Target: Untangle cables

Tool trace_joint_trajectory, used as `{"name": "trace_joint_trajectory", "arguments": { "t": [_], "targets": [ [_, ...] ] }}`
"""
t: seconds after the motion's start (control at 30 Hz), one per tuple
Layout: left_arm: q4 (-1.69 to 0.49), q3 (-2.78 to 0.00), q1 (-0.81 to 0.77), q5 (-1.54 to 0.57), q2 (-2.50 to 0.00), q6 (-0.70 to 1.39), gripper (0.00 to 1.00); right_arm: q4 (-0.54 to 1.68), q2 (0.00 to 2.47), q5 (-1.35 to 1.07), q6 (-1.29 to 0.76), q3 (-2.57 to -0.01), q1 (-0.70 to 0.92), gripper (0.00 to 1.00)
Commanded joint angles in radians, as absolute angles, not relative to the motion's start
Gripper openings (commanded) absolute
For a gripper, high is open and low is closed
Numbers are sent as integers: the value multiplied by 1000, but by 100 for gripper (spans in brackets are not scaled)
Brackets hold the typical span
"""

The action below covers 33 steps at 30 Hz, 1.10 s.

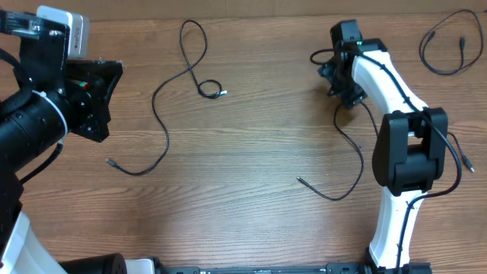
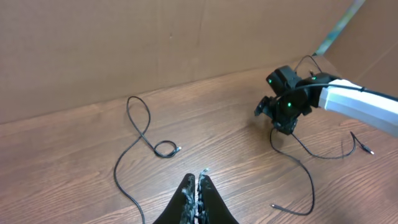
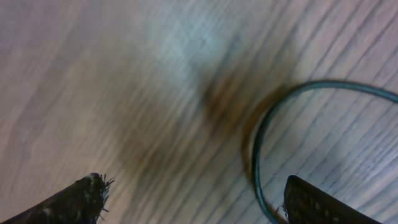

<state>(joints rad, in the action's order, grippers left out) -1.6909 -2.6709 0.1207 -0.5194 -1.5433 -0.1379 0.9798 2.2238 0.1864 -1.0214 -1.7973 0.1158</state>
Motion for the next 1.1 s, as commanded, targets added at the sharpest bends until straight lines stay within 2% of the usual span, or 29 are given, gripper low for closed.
{"name": "trace_joint_trajectory", "arguments": {
  "t": [0.0,0.27,0.3,0.4,0.43,0.47,0.77,1.07],
  "targets": [
    [-1689,-2670,128,-517,-1526,-161,4,958,2223,187,-1052,-1759,100,90],
    [-1689,-2670,128,-517,-1523,-160,4,886,2223,200,-1052,-1641,65,90],
    [-1689,-2670,128,-517,-1522,-160,4,883,2223,200,-1052,-1632,62,87],
    [-1689,-2670,128,-517,-1522,-160,4,873,2223,200,-1051,-1609,53,59],
    [-1689,-2670,128,-517,-1522,-160,4,870,2223,200,-1051,-1604,51,36],
    [-1689,-2670,128,-517,-1522,-160,4,868,2223,200,-1051,-1600,49,4],
    [-1689,-2670,128,-517,-1522,-160,4,853,2222,175,-1042,-1591,54,4],
    [-1689,-2670,128,-515,-1523,-161,4,787,2074,102,-686,-1739,119,4]
  ]
}}
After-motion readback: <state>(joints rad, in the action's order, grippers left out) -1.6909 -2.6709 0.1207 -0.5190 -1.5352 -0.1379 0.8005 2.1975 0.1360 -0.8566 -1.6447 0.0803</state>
